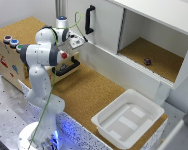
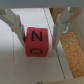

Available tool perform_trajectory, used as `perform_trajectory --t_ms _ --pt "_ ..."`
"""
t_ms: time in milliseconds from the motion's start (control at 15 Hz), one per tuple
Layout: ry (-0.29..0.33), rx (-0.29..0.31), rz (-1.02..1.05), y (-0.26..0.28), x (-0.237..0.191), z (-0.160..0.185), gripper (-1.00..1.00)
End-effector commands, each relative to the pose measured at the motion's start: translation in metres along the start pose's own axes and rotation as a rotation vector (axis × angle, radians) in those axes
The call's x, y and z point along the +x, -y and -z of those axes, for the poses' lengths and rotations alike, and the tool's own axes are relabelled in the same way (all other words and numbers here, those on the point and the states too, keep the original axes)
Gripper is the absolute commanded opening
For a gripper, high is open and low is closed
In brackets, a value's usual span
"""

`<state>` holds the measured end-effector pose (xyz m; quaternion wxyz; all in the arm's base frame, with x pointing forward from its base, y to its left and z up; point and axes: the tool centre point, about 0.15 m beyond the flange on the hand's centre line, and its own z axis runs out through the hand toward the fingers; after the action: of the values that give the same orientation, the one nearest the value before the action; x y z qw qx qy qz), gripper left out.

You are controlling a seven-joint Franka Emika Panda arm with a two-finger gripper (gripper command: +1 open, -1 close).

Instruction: Rotate the pink block towards the right

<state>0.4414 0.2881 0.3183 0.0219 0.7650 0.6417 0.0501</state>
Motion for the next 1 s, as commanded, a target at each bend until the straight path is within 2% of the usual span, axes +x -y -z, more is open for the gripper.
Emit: perform_trajectory --t_ms 0,200,400,533,600,933 --pt "0.057 -0.038 -0.200 -0.007 0.002 0.035 -1.00" --pt "0.082 -0.063 -0.419 0.005 -0.002 0.047 -1.00" --pt "0.145 -0.035 -0.701 0.017 -0.007 0.041 -1.00" --pt "0.154 0.012 -0.916 0.016 -0.012 0.030 -1.00" --pt "0.166 0.012 -0.986 0.018 -0.010 0.025 -1.00" --pt "0.111 0.047 -1.328 0.014 0.000 0.010 -1.00"
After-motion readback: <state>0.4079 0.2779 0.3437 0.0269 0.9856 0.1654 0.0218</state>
